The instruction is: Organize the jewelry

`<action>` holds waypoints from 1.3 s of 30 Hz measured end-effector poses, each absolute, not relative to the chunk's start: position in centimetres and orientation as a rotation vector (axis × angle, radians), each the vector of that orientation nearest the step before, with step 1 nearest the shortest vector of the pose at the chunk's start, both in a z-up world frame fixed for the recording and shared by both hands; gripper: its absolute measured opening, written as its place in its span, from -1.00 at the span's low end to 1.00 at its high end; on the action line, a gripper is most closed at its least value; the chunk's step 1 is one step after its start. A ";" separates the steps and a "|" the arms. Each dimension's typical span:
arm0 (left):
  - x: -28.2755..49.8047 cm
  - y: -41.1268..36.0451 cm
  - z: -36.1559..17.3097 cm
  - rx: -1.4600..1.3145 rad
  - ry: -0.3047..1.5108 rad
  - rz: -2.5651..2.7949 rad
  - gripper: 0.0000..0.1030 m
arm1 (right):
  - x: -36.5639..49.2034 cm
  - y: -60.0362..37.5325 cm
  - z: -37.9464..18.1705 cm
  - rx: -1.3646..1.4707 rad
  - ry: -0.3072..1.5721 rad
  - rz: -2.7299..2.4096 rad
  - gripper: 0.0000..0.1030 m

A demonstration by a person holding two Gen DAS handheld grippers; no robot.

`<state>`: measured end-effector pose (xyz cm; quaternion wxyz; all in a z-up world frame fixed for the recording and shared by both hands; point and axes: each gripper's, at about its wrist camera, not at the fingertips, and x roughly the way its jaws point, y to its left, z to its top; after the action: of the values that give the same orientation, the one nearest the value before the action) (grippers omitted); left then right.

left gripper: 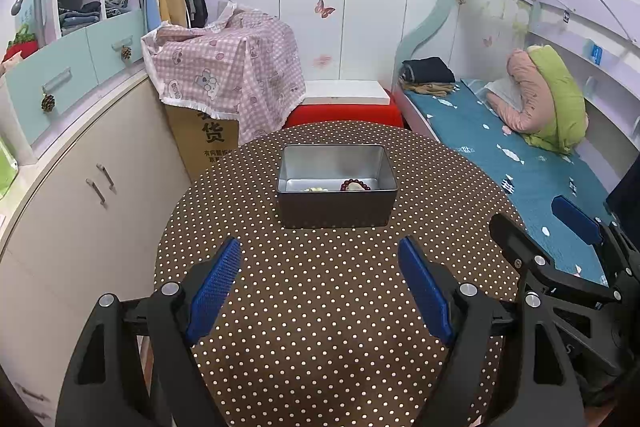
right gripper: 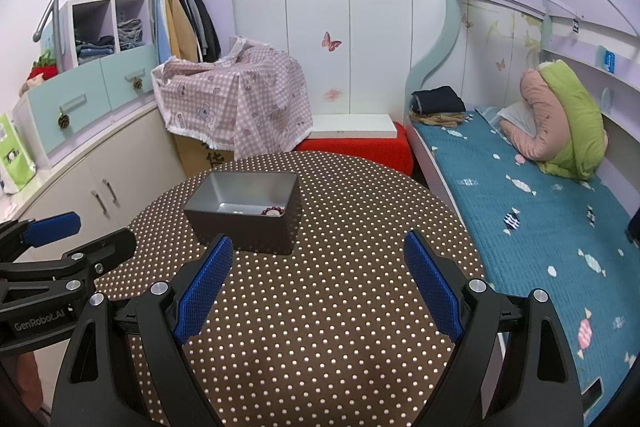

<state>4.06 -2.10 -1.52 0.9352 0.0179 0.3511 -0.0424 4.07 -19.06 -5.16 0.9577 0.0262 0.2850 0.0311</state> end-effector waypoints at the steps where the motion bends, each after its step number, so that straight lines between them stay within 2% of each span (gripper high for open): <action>1: 4.1 -2.0 -1.5 0.037 0.718 -0.086 0.52 | 4.2 -19.1 -5.0 0.053 0.578 0.064 0.64; 39: 4.5 -1.4 -1.5 0.040 0.732 -0.082 0.52 | 4.5 -18.8 -5.4 0.050 0.590 0.065 0.64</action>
<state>4.46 -1.41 -1.48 0.9327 0.0195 0.3579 -0.0400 4.50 -18.77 -5.44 0.9560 0.0247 0.2905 0.0320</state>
